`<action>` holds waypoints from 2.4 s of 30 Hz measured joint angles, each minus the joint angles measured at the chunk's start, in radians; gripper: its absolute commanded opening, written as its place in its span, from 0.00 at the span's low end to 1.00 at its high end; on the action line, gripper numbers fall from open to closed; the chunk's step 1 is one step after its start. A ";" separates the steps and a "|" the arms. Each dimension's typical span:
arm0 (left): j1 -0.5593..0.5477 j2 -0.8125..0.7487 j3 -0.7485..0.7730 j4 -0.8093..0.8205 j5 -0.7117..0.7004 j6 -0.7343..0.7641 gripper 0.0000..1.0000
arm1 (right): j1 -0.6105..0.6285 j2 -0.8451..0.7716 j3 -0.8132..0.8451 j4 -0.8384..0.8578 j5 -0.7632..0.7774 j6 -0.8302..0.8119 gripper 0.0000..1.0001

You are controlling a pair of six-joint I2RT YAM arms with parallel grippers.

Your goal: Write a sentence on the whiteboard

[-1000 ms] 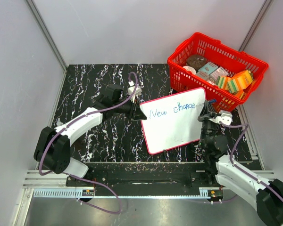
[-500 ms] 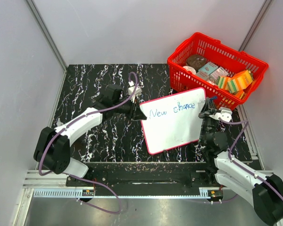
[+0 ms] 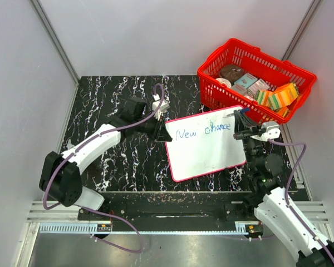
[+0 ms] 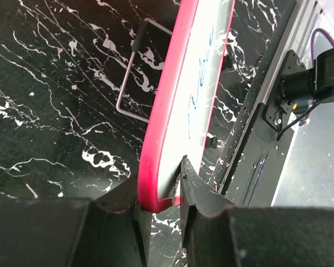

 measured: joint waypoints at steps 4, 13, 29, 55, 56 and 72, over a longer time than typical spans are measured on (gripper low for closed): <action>-0.002 0.008 0.056 -0.100 -0.026 0.034 0.00 | -0.010 -0.053 0.014 -0.127 -0.131 0.021 0.00; 0.006 0.045 0.150 -0.277 -0.057 0.102 0.00 | -0.031 -0.189 0.028 -0.393 -0.258 0.051 0.00; 0.096 0.000 0.161 -0.463 -0.067 0.204 0.00 | -0.035 -0.293 0.020 -0.501 -0.286 0.108 0.00; 0.099 0.066 0.214 -0.459 0.024 0.230 0.00 | -0.037 -0.472 -0.095 -0.348 -0.052 0.106 0.00; 0.099 0.077 0.219 -0.458 0.029 0.230 0.00 | -0.037 -0.476 -0.111 -0.343 -0.029 0.105 0.00; 0.103 0.097 0.221 -0.457 0.043 0.226 0.00 | -0.037 -0.314 -0.228 -0.085 0.040 0.089 0.00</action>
